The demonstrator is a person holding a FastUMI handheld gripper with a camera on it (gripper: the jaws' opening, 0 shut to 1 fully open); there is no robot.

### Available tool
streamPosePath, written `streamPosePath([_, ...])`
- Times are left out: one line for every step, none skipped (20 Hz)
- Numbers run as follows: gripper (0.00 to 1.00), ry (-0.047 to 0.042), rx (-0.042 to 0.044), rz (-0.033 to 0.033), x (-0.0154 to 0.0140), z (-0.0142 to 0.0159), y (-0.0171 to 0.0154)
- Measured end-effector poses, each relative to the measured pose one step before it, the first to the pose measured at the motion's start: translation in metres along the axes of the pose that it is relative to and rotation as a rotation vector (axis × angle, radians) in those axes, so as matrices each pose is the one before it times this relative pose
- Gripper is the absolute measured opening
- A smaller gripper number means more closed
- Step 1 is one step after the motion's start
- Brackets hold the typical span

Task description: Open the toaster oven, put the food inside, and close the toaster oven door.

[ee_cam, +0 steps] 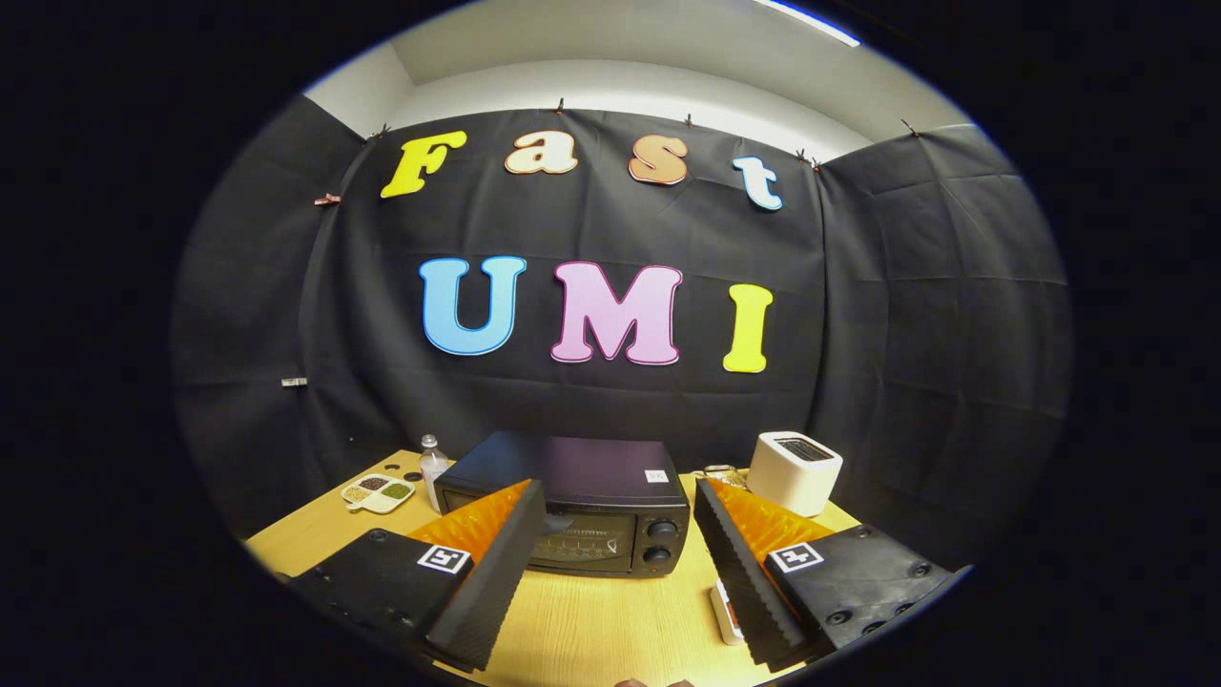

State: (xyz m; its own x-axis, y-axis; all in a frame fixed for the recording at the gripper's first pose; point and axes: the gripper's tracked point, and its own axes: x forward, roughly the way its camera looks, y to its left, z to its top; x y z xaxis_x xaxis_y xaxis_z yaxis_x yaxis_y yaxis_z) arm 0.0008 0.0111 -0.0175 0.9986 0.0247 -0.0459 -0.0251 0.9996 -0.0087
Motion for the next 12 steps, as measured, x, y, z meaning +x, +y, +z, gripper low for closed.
streamPosePath([0.97, 0.00190, -0.00202, 0.00215, 0.00184, 0.00007, 0.00196])
streamPosePath([0.97, 0.00416, -0.00194, 0.00158, 0.00176, -0.00229, 0.00209])
streamPosePath([0.97, 0.00352, 0.00096, 0.00334, 0.00198, -0.00043, 0.00225])
streamPosePath([0.97, 0.00572, 0.00361, 0.00297, 0.00239, -0.00205, 0.00352])
streamPosePath([0.97, 0.00858, 0.00410, 0.00516, 0.00309, -0.00252, 0.00456])
streamPosePath([0.97, 0.00909, 0.00203, 0.00370, 0.00274, -0.00217, 0.00327])
streamPosePath([0.97, 0.00712, 0.00321, 0.00186, 0.00360, -0.00119, 0.00336])
streamPosePath([0.97, 0.00256, 0.00590, 0.00152, 0.00408, -0.00013, 0.00309])
streamPosePath([0.97, 0.00277, 0.00609, -0.00352, 0.00502, 0.00074, 0.00189])
streamPosePath([0.97, 0.00190, 0.00473, -0.00288, 0.00422, -0.00063, 0.00048])
streamPosePath([0.97, 0.00225, 0.00591, -0.00314, 0.00500, 0.00055, 0.00149])
streamPosePath([0.97, 0.00352, 0.00517, 0.00012, 0.00602, -0.00113, 0.00303])
